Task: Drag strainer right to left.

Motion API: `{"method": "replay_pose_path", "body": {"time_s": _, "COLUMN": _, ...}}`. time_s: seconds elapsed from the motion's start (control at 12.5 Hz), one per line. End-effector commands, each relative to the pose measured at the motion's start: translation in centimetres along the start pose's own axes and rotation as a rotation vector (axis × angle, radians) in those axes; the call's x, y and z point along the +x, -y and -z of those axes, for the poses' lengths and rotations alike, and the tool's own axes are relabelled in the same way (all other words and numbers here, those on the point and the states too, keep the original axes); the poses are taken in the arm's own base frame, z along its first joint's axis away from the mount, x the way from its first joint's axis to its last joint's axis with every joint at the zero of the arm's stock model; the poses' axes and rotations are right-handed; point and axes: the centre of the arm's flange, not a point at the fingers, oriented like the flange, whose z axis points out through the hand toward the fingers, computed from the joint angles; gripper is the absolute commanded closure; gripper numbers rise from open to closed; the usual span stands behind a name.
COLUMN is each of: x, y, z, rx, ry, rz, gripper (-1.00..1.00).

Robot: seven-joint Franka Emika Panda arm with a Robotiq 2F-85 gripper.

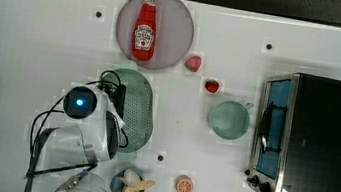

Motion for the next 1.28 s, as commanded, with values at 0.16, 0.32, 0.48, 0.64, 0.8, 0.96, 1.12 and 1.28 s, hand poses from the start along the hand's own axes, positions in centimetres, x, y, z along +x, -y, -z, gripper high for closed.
{"method": "replay_pose_path", "body": {"time_s": 0.16, "x": -5.6, "y": 1.0, "z": 0.3, "rx": -0.018, "ry": 0.038, "rz": -0.029, "gripper": -1.00}}
{"method": "replay_pose_path", "body": {"time_s": 0.32, "x": -8.0, "y": 1.6, "z": 0.4, "rx": -0.026, "ry": 0.055, "rz": -0.023, "gripper": -1.00}}
{"method": "replay_pose_path", "body": {"time_s": 0.48, "x": -10.1, "y": 1.8, "z": 0.1, "rx": -0.032, "ry": 0.070, "rz": -0.015, "gripper": -1.00}}
{"method": "replay_pose_path", "body": {"time_s": 0.64, "x": -11.6, "y": 2.1, "z": -0.1, "rx": -0.031, "ry": 0.089, "rz": -0.020, "gripper": -1.00}}
{"method": "replay_pose_path", "body": {"time_s": 0.8, "x": -13.0, "y": 2.4, "z": -0.3, "rx": -0.030, "ry": 0.110, "rz": -0.032, "gripper": -1.00}}
{"method": "replay_pose_path", "body": {"time_s": 0.96, "x": -14.4, "y": 2.4, "z": -0.3, "rx": -0.032, "ry": 0.130, "rz": -0.058, "gripper": -1.00}}
{"method": "replay_pose_path", "body": {"time_s": 1.12, "x": -15.8, "y": 2.3, "z": -0.4, "rx": -0.032, "ry": 0.136, "rz": -0.105, "gripper": -1.00}}
{"method": "replay_pose_path", "body": {"time_s": 1.28, "x": -17.3, "y": 2.1, "z": -0.5, "rx": -0.030, "ry": 0.140, "rz": -0.123, "gripper": -1.00}}
